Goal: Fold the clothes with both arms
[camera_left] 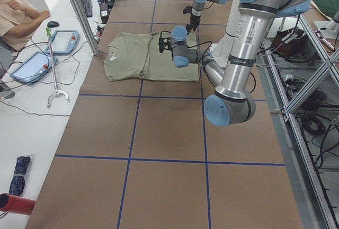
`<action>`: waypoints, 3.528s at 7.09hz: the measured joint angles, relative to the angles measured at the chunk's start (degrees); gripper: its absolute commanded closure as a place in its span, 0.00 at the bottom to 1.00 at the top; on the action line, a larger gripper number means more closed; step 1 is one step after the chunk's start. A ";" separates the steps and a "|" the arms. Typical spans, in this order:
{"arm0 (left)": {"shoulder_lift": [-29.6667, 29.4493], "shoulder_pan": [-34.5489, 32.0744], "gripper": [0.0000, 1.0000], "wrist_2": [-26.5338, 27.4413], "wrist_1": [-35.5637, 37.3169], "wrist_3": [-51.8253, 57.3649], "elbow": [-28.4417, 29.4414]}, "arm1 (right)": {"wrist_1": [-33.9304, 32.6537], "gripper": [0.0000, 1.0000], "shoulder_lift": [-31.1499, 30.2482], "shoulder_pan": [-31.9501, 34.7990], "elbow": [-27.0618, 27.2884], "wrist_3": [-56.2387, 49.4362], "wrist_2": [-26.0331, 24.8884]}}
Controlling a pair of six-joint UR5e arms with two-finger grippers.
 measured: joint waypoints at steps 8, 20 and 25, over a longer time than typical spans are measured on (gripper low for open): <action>-0.31 0.32 0.27 0.04 0.00 -0.15 0.32 | 0.09 0.94 -2.17 -0.61 0.06 0.06 2.04; 14.62 21.38 0.26 24.98 17.09 -18.41 -11.31 | -2.45 1.00 -4.21 -2.35 6.54 0.54 2.20; 13.71 24.13 1.00 25.34 18.21 -19.68 -10.33 | -2.46 1.00 -4.29 -2.56 6.57 0.50 2.18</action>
